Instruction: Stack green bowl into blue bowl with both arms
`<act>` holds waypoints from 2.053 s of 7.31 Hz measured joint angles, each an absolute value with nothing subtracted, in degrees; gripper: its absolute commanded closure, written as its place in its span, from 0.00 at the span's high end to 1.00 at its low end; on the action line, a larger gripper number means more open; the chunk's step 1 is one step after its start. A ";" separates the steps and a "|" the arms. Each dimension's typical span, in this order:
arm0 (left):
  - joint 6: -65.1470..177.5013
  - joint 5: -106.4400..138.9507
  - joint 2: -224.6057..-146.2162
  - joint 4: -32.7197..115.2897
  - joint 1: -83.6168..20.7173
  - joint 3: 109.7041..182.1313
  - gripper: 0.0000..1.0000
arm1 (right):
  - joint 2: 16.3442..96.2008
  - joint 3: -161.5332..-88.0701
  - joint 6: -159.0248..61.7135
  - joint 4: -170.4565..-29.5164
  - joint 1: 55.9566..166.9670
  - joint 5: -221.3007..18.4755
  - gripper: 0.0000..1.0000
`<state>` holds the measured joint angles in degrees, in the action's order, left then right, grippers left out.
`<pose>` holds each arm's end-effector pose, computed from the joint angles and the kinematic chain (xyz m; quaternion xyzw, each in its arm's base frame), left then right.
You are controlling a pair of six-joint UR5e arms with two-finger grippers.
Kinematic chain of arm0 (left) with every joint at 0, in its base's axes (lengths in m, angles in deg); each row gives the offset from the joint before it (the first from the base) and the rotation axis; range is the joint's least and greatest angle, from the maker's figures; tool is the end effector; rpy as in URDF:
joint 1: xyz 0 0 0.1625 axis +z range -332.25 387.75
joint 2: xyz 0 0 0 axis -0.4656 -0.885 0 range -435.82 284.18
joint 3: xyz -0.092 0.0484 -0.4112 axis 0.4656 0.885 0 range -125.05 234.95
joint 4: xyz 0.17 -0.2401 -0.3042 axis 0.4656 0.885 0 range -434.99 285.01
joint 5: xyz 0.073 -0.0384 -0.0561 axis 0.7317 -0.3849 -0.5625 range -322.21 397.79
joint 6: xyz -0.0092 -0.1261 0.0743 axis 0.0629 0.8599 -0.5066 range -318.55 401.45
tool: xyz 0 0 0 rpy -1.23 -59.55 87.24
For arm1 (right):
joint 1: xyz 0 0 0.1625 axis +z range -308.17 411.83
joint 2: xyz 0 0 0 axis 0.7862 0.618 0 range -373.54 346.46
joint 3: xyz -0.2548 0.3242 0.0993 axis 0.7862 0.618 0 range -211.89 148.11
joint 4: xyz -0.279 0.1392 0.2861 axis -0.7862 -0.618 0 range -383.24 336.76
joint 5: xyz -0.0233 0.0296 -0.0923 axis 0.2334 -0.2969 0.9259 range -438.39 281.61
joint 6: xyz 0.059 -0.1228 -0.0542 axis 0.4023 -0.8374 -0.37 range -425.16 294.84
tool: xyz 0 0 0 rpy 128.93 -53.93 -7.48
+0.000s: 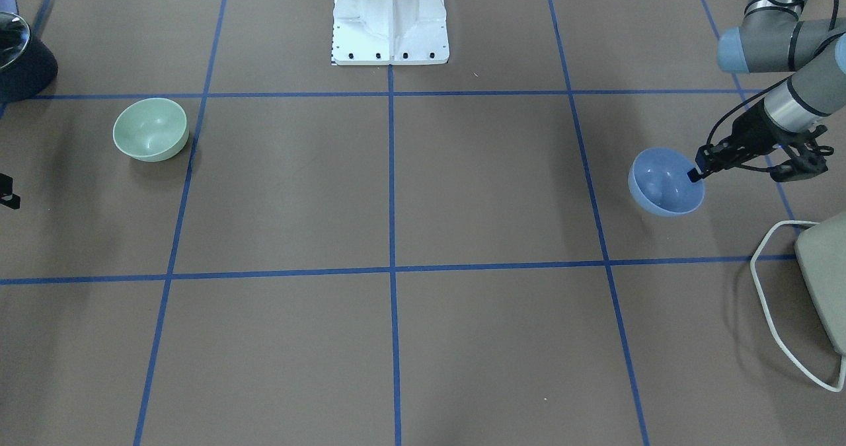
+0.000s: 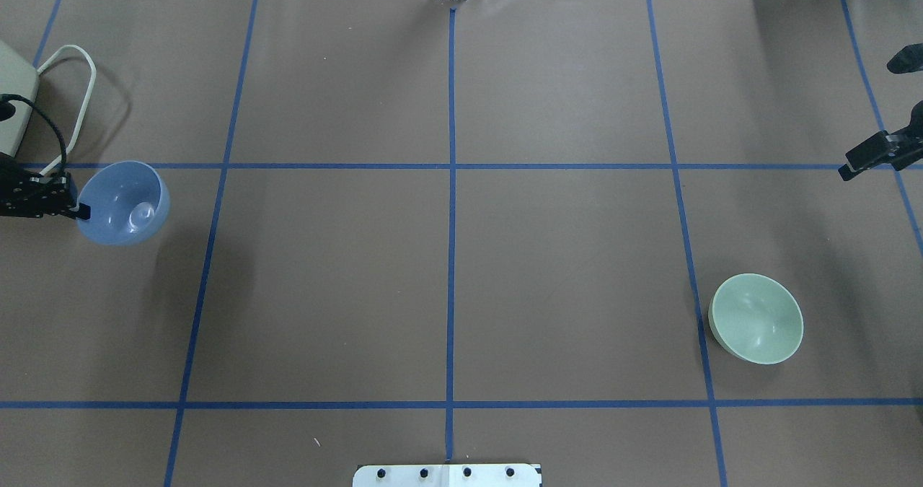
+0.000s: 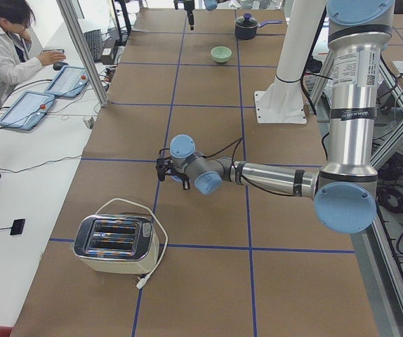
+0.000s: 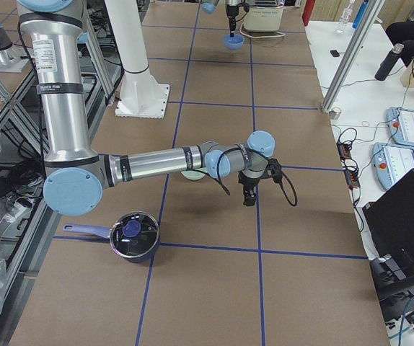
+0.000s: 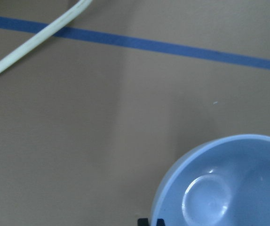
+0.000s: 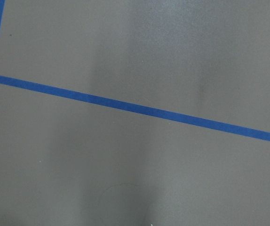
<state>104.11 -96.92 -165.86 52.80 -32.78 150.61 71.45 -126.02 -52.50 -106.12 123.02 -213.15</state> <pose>0.2414 -0.4885 0.5536 -0.0166 0.4919 -0.1103 0.8635 -0.1516 -0.5382 0.5933 0.0237 -0.3982 -0.1029 0.9112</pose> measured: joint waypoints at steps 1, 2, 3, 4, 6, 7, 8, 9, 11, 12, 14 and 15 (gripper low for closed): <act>108.58 -96.92 -167.84 51.76 -32.08 151.85 0.01 | 71.37 -126.81 -52.41 -106.14 123.02 -213.20 1.00; 113.49 -96.79 -170.62 49.73 -30.46 153.23 0.01 | 71.06 -128.31 -51.77 -106.16 122.81 -213.33 1.00; 117.94 -96.52 -173.96 46.92 -28.26 154.55 0.01 | 70.24 -130.24 -49.90 -106.16 122.31 -213.89 1.00; 121.74 -95.73 -177.36 44.24 -25.75 155.45 0.01 | 69.09 -131.84 -47.12 -106.18 121.73 -216.00 1.00; 128.33 -91.40 -182.57 41.63 -19.75 156.10 0.01 | 68.20 -133.40 -44.18 -105.84 120.89 -223.28 1.00; 131.23 -89.04 -185.92 39.05 -16.51 156.16 0.01 | 68.92 -134.12 -44.27 -103.98 120.50 -223.16 0.97; 132.85 -86.91 -190.10 34.01 -14.11 156.18 0.01 | 70.63 -134.87 -44.22 -100.43 119.93 -220.90 0.97; 133.53 -84.58 -194.39 28.16 -12.11 156.15 0.01 | 72.75 -135.21 -43.91 -96.32 119.51 -219.64 0.97; 134.05 -81.34 -198.35 23.96 -8.61 155.82 0.01 | 77.99 -135.31 -40.66 -86.16 118.45 -218.89 0.98; 135.13 -79.50 -199.66 23.66 -6.69 155.27 0.01 | 79.86 -135.21 -37.01 -80.78 116.83 -218.61 0.97; 137.51 -77.13 -202.49 23.77 -4.39 152.71 0.01 | 81.82 -135.04 -32.98 -75.12 113.51 -218.37 0.92; 137.80 -76.27 -203.73 23.92 -3.69 151.16 0.01 | 82.36 -135.01 -32.52 -74.51 112.35 -218.38 0.89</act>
<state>137.80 -76.27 -203.73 23.92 -3.69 151.16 82.36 -135.01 -32.52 -74.51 112.35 -218.38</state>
